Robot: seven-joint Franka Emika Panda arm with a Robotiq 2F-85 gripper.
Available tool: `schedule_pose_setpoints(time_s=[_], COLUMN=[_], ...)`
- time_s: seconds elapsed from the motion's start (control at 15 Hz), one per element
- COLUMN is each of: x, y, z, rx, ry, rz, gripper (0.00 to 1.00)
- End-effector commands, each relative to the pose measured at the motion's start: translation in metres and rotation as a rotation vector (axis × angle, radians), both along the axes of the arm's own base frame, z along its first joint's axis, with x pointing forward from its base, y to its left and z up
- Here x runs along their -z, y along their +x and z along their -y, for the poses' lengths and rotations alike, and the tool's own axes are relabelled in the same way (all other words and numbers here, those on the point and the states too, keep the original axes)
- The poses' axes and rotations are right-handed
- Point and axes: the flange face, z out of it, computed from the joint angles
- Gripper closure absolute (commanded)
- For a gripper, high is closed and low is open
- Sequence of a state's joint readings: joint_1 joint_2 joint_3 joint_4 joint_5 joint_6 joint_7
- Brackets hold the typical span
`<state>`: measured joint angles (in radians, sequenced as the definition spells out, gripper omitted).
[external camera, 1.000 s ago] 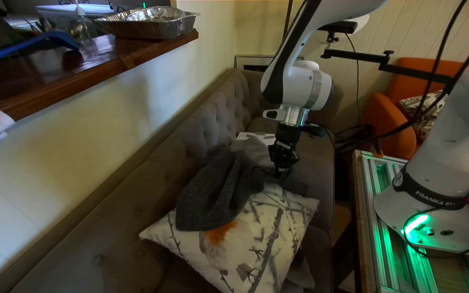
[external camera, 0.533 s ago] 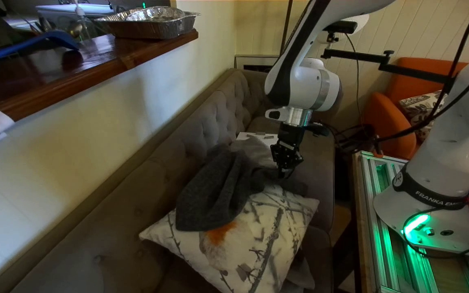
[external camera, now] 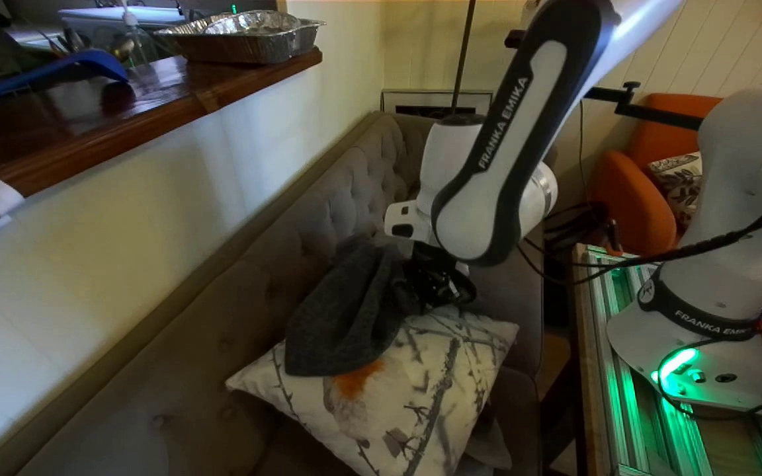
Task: Place the grey towel over the pillow on the left.
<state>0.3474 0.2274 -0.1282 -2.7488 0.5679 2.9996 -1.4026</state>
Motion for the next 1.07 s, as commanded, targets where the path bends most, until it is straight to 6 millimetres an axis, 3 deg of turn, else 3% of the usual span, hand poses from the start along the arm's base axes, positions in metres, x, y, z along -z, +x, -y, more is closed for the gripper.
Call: schedule_pose_setpoints(time_s=[0.0, 0.07, 0.13, 0.2, 0.27, 0.47, 1.0], x=[-0.021, -0.032, -0.044, -0.058, -0.068, -0.094, -0.093], y=[-0.005, -0.007, -0.028, -0.026, -0.016, -0.029, -0.034], z=[-0.053, -0.066, -0.072, -0.075, -0.092, -0.092, -0.08], rx=[-0.197, -0.253, -0.309, -0.354, -0.409, -0.501, -0.629], ry=[0.01, 0.028, 0.049, 0.033, 0.108, 0.197, 0.282], rz=[-0.066, -0.082, -0.096, -0.095, -0.117, -0.174, -0.343], gripper=[0.99, 0.99, 0.99, 0.99, 0.99, 0.99, 0.99])
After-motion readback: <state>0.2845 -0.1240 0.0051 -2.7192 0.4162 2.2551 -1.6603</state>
